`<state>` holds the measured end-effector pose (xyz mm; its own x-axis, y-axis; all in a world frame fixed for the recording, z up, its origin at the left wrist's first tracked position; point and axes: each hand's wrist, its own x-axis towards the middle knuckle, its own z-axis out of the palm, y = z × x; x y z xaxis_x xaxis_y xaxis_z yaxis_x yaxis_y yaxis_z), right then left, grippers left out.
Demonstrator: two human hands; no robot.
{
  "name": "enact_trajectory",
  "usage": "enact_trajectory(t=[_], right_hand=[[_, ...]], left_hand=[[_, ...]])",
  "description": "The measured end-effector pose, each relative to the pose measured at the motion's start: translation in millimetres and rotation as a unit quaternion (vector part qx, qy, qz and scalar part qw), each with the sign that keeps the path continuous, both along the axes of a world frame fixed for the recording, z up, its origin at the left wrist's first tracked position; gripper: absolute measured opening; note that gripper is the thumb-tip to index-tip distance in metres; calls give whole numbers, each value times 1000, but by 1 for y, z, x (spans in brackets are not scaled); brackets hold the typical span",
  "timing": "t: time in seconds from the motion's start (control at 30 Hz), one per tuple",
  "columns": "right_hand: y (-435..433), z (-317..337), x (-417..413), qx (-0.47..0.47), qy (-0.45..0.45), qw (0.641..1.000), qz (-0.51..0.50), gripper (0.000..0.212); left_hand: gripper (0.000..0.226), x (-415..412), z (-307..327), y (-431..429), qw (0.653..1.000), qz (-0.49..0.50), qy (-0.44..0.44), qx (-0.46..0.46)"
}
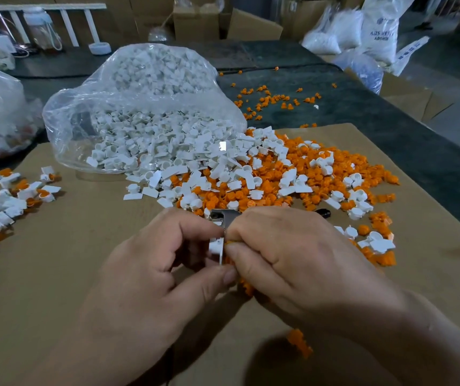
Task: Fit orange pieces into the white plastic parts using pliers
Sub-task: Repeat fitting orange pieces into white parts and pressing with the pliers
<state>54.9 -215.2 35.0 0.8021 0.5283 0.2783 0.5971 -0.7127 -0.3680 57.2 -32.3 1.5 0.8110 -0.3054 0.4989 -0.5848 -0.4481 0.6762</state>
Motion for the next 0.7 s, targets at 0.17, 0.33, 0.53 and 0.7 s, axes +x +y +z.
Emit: enact_trajectory(t=[0.17,0.33,0.53,0.7], right_hand=[[-1,-3,0,37,-26,999,6,23],[-1,-6,0,45,-81,996,4,17],[-2,-7,-2,56,-84,995,-1,20],[-3,0,-5,38,-38,998,-36,19]], left_hand=[[26,-1,2,-2,999,-26,-17,15],[29,-3,6,-1,1000,-14,0,-6],[38,-4,1,1,998,40,23,-32],[45,1,-7,4,994,56,69,-59]])
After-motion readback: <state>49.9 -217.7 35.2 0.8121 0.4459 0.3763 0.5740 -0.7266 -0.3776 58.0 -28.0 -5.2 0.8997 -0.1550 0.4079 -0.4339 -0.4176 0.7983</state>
